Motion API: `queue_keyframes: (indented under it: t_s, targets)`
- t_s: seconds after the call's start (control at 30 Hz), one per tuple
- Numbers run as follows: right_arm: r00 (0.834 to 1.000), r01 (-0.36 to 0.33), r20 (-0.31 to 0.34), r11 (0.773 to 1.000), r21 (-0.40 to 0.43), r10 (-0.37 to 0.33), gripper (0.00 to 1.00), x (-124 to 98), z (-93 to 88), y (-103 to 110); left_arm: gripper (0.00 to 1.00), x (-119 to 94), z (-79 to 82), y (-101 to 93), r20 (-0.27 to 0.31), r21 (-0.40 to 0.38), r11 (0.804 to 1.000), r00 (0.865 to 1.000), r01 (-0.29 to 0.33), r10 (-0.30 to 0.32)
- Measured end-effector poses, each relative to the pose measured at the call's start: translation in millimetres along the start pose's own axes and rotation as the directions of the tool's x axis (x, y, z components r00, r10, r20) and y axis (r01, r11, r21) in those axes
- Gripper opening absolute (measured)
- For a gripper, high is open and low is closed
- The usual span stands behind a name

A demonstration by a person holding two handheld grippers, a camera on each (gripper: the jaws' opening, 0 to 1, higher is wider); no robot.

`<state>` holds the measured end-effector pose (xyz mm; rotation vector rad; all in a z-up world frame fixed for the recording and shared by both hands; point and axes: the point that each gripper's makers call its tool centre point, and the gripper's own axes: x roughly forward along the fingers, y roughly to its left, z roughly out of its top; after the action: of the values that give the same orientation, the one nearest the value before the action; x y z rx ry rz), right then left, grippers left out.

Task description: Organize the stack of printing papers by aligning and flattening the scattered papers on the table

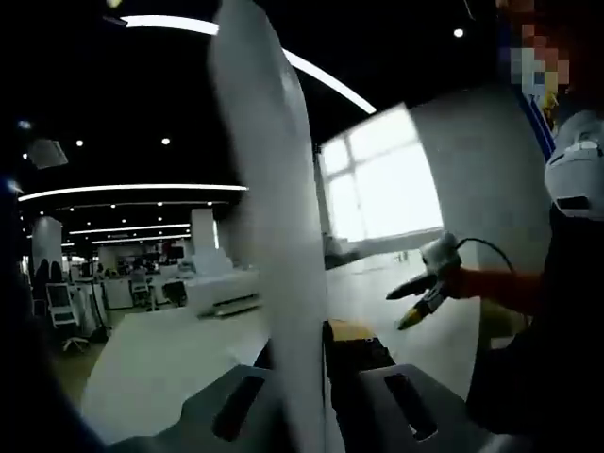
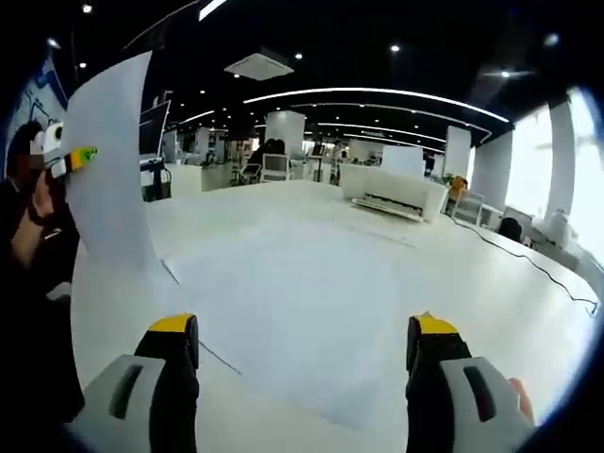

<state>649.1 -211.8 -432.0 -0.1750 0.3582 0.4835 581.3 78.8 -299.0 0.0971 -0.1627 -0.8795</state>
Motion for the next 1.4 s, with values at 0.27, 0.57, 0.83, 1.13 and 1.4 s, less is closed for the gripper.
queue_keyframes:
  t_s: [0.27, 0.57, 0.83, 1.13, 1.4]
  targets:
    - [1.000, 0.018, 0.012, 0.999, 0.032, -0.018, 0.88, 6.1, -0.6, -4.2, 0.06, -1.1, -0.9, 2.7, -0.002, -0.003, 1.000, 1.000, -0.008, 0.008]
    - [0.996, 0.076, 0.039, 0.992, 0.099, -0.080, 0.90, 11.6, -3.4, -14.8, 0.06, -0.9, -0.9, 2.9, -0.004, -0.003, 1.000, 1.000, -0.006, 0.006]
    - [0.992, 0.101, 0.061, 0.983, 0.152, -0.111, 0.90, 18.7, -9.6, -17.2, 0.06, 0.0, -2.2, 2.2, -0.009, 0.000, 1.000, 1.000, -0.005, 0.005]
    - [0.988, 0.144, 0.038, 0.979, 0.143, -0.151, 0.90, 24.4, -23.1, -14.9, 0.06, 0.4, -2.5, 2.0, -0.007, -0.006, 1.000, 1.000, -0.006, 0.006]
    - [0.985, 0.171, -0.002, 0.975, 0.139, -0.172, 0.90, 25.0, -41.9, -8.4, 0.06, 0.1, -4.0, 2.4, -0.008, -0.011, 1.000, 1.000, -0.009, 0.009]
